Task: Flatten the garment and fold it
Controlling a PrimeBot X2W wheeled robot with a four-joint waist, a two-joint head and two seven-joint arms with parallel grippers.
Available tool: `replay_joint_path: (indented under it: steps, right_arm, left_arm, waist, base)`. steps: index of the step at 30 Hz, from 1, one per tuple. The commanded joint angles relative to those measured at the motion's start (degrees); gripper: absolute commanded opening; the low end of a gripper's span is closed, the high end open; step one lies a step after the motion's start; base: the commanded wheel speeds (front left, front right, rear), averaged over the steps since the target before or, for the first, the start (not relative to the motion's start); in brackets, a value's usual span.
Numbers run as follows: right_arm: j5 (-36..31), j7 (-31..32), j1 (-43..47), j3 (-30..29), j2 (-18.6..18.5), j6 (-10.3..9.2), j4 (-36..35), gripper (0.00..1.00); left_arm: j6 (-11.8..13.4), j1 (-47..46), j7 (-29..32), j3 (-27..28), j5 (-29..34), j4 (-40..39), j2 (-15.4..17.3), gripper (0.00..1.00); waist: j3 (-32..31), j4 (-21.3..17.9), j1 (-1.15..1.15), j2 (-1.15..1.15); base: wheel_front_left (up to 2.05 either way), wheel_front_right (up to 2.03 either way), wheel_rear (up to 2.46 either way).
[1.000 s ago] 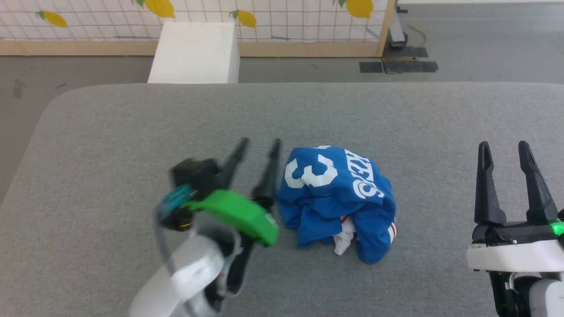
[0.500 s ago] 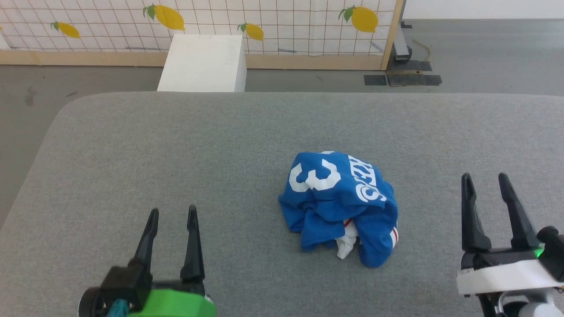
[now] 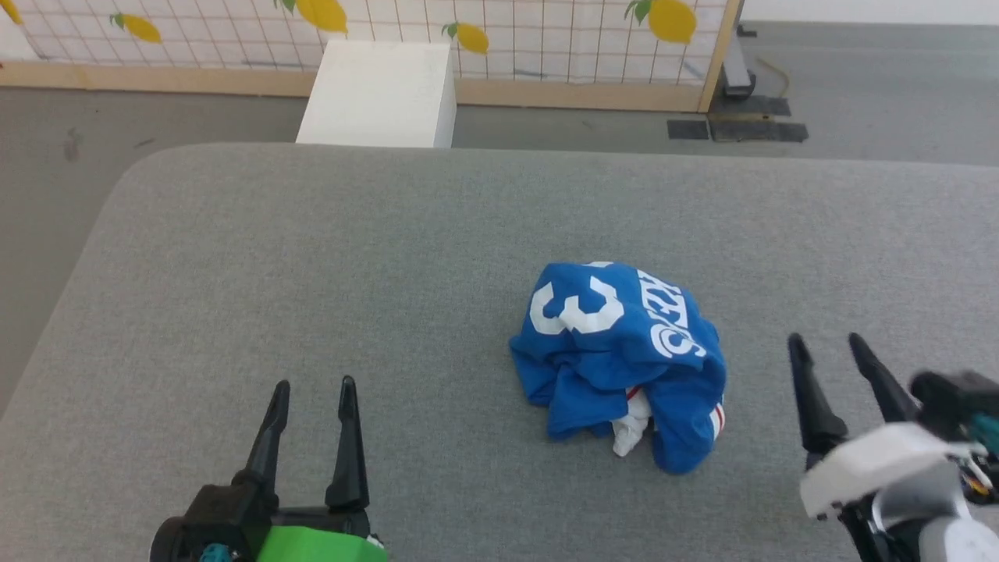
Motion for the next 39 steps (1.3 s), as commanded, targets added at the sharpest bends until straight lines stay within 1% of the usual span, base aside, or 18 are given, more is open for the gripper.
replay_joint_path:
  steps: [1, 2, 6, 8, 9, 12, 16, 22, 23, 24, 25, 30, 34, 36, 39]
  right_arm:
    - [-0.9, 3.5, -2.1, 0.4, -1.0, -0.08, 0.3, 1.00]
    - [-1.3, 7.2, -3.1, 1.2, -2.3, -0.08, 0.7, 1.00]
    - [-0.9, 18.6, -6.2, 3.6, -7.4, -0.08, 2.3, 1.00]
    - [0.3, 23.2, -7.8, 5.7, -9.8, -0.08, 3.1, 1.00]
    - [0.6, 24.5, -8.3, 6.9, -11.0, -0.08, 3.3, 1.00]
    - [2.6, 27.5, -10.0, 10.5, -13.4, -0.08, 4.4, 1.00]
    - [4.1, 30.0, -11.7, 14.7, -15.4, -0.08, 7.2, 1.00]
    - [4.8, 28.5, -14.7, 18.3, -16.4, -0.08, 13.6, 1.00]
    - [4.8, 28.0, -15.1, 18.5, -16.4, -0.08, 14.3, 0.50]
    - [4.9, 27.2, -15.5, 18.6, -16.1, -0.08, 14.9, 0.20]
    - [5.0, 26.3, -15.9, 18.4, -15.9, -0.08, 15.2, 0.00]
    - [4.6, 22.4, -17.7, 18.7, -16.0, -0.08, 14.9, 0.00]
    - [4.9, 20.8, -20.0, 18.8, -16.7, -0.08, 11.8, 0.00]
    - [5.1, 20.5, -21.2, 17.8, -17.1, -0.08, 9.9, 0.00]
    - [4.9, 21.3, -21.7, 14.8, -18.4, -0.08, 8.0, 0.00]
  left_arm:
    - [-0.7, -1.1, -0.2, 0.3, 1.0, 0.4, -0.6, 1.00]
    - [-1.2, -1.3, -0.2, 0.3, 1.1, 0.8, -1.0, 1.00]
    - [-2.5, -2.6, -0.2, 0.5, 1.7, 2.1, -2.2, 1.00]
    - [-3.0, -3.4, -0.2, 0.7, 1.9, 2.6, -2.6, 1.00]
    - [-3.2, -3.8, -0.2, 0.7, 2.0, 2.7, -2.8, 1.00]
    - [-3.6, -4.9, -0.2, 0.7, 2.3, 3.2, -3.2, 1.00]
    - [-4.0, -6.1, -0.2, 0.6, 2.3, 3.4, -3.5, 1.00]
    - [-4.3, -7.6, -0.2, -0.2, 2.3, 4.0, -3.6, 1.00]
    - [-4.2, -7.8, -0.2, -0.3, 2.2, 4.0, -3.6, 1.00]
    - [-4.1, -8.0, -0.2, -0.4, 2.0, 4.1, -3.6, 1.00]
    - [-3.9, -8.1, -0.2, -0.4, 1.9, 4.2, -3.6, 1.00]
    - [-3.4, -7.6, -0.2, 0.0, 1.3, 4.8, -3.6, 1.00]
    - [-3.3, -7.1, -0.2, 0.4, 1.0, 5.2, -3.6, 1.00]
    - [-3.4, -6.9, -0.2, 0.3, 0.8, 5.4, -3.6, 1.00]
    - [-3.3, -6.5, -0.2, 0.1, 0.4, 5.5, -3.6, 1.00]
  waist:
    - [1.3, 0.8, 0.00, 0.00]
    - [2.0, 1.1, 0.00, 0.00]
    - [4.3, 2.4, 0.00, 0.00]
    - [5.5, 3.1, 0.00, 0.00]
    - [6.0, 3.5, 0.00, 0.00]
    - [7.4, 4.5, 0.00, 0.00]
    - [8.8, 5.6, 0.00, 0.00]
    - [10.3, 7.0, 0.00, 0.00]
    - [10.4, 7.1, 0.00, 0.00]
    - [10.4, 7.1, 0.00, 0.00]
    - [10.4, 7.0, 0.00, 0.00]
    - [8.7, 5.0, 0.00, 0.00]
    - [6.2, 2.6, 0.00, 0.00]
    - [4.9, 1.7, 0.00, 0.00]
    - [3.4, 0.8, 0.00, 0.00]
  base:
    - [0.00, 0.00, 0.00]
    - [0.00, 0.00, 0.00]
    - [0.00, 0.00, 0.00]
    - [0.00, 0.00, 0.00]
    - [0.00, 0.00, 0.00]
    - [0.00, 0.00, 0.00]
    - [0.00, 0.00, 0.00]
    - [0.00, 0.00, 0.00]
    - [0.00, 0.00, 0.00]
    - [0.00, 0.00, 0.00]
    - [0.00, 0.00, 0.00]
    - [0.00, 0.00, 0.00]
    - [0.00, 0.00, 0.00]
    - [0.00, 0.00, 0.00]
    - [0.00, 0.00, 0.00]
